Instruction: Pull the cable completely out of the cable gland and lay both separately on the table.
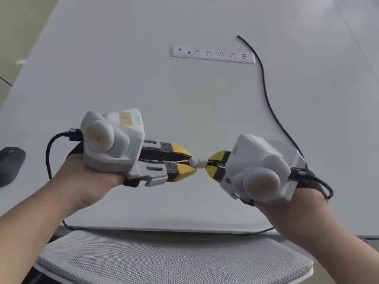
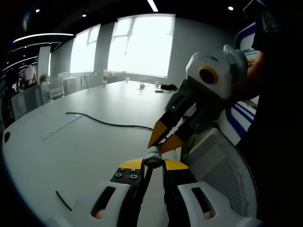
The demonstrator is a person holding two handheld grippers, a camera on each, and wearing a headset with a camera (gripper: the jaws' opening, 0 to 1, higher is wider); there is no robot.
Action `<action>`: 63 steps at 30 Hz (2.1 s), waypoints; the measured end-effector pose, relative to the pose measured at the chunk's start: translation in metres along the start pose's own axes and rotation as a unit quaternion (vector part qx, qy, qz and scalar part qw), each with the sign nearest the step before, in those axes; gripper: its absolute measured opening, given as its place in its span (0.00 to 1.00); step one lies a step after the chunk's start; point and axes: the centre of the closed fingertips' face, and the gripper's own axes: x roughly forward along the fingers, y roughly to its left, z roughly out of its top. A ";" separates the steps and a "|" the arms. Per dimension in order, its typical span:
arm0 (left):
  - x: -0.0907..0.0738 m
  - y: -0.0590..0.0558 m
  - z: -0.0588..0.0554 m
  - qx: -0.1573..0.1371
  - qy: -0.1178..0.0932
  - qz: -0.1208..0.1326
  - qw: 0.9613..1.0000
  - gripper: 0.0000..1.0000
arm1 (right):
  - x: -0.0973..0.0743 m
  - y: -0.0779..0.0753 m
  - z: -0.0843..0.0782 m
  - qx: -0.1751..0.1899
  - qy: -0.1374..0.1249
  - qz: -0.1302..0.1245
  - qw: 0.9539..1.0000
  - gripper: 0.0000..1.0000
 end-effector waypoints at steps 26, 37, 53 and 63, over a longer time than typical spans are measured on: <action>0.002 0.004 0.003 -0.004 -0.004 0.009 1.000 0.15 | -0.001 -0.028 -0.053 0.150 0.015 -0.038 0.988 0.00; 0.003 0.006 0.004 -0.005 -0.006 0.015 1.000 0.15 | 0.000 -0.036 -0.082 0.232 0.023 -0.065 0.970 0.00; 0.006 0.006 0.001 -0.002 -0.002 0.012 1.000 0.15 | 0.006 -0.033 -0.108 0.318 0.039 -0.073 0.944 0.01; 0.003 0.008 0.000 0.001 0.000 0.011 1.000 0.15 | 0.002 -0.031 -0.104 0.301 0.030 -0.064 0.951 0.02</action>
